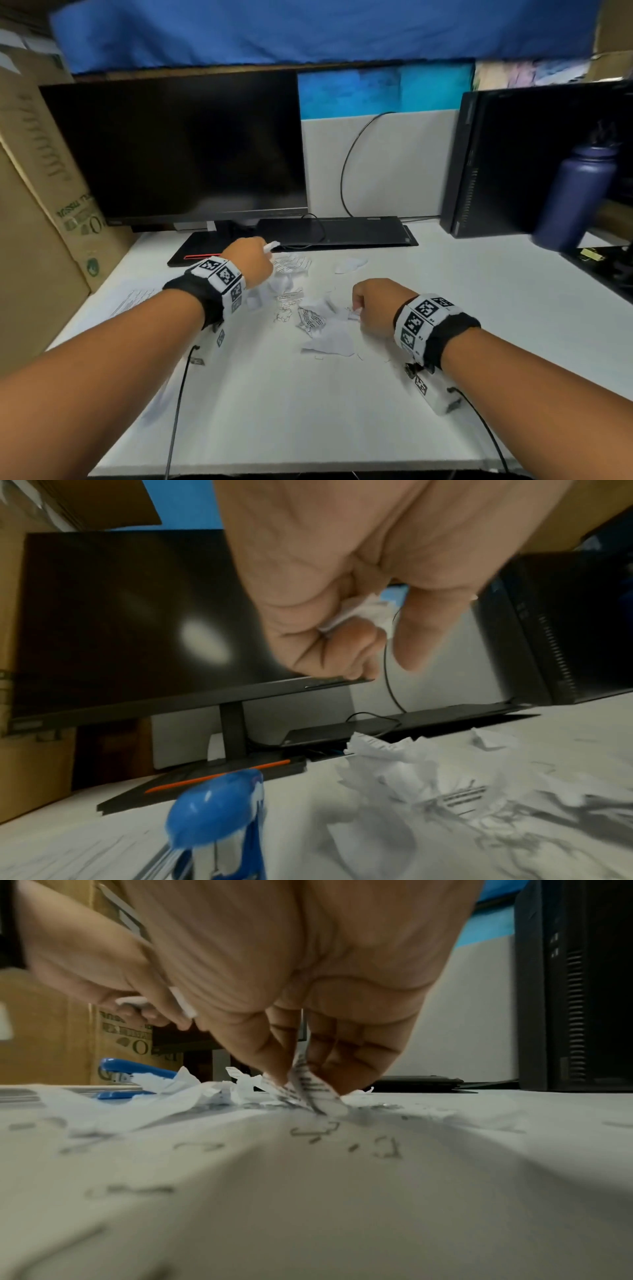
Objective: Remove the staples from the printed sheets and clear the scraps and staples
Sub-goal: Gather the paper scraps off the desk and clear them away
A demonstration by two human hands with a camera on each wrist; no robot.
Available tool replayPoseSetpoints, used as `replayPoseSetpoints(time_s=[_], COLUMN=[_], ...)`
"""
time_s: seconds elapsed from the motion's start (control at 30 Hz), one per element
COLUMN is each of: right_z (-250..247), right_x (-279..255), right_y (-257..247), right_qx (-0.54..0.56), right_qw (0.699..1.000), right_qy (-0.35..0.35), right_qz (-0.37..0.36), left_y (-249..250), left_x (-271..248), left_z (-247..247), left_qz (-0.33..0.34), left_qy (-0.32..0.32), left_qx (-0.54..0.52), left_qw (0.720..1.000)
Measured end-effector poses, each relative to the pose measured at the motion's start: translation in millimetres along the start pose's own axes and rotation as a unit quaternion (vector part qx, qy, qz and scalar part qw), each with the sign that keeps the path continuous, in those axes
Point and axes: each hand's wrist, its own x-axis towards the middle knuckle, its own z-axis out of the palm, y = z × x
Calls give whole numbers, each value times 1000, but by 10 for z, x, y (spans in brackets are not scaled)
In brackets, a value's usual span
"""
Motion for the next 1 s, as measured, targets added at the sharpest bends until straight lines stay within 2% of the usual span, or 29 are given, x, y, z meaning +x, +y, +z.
replayPoseSetpoints(time_s=[0.13, 0.23, 0.33, 0.4, 0.43, 0.5, 0.57, 0.6, 0.7, 0.8, 0.9, 1.0], right_z=[-112, -290, -498, -609, -648, -719, -725, -703, -541, -411, -306, -253], right_x=[-31, -71, -72, -57, -59, -62, -81, -92, -98, -119, -103, -66], right_y=[75, 232, 450, 651, 749, 908, 953, 968, 972, 856, 778, 770], right_qx=[56, 184, 318, 344, 311, 193, 42, 9, -6, -30, -46, -53], right_qw=[997, 973, 926, 906, 916, 952, 981, 987, 994, 993, 993, 990], right_qy=[58, 133, 194, 225, 230, 199, 121, 81, 8, -53, -59, -69], right_qz=[10, 29, 60, 98, 108, 131, 145, 137, 109, 97, 93, 111], left_y=[61, 107, 119, 100, 81, 56, 27, 7, -26, 5, 81, 182], left_x=[79, 73, 59, 59, 63, 49, 30, 23, 7, -43, -97, -157], left_z=[115, 205, 280, 314, 323, 291, 208, 152, 7, -74, -18, 124], left_qz=[-76, -95, -105, -119, -122, -108, -91, -85, -69, -47, -10, 23], left_qy=[-95, -99, -113, -125, -122, -111, -91, -72, -22, 6, -3, -38], left_qx=[67, 69, 47, 30, 34, 51, 64, 63, 25, -59, -91, -118], left_qw=[990, 988, 987, 985, 984, 987, 990, 992, 997, 997, 996, 992])
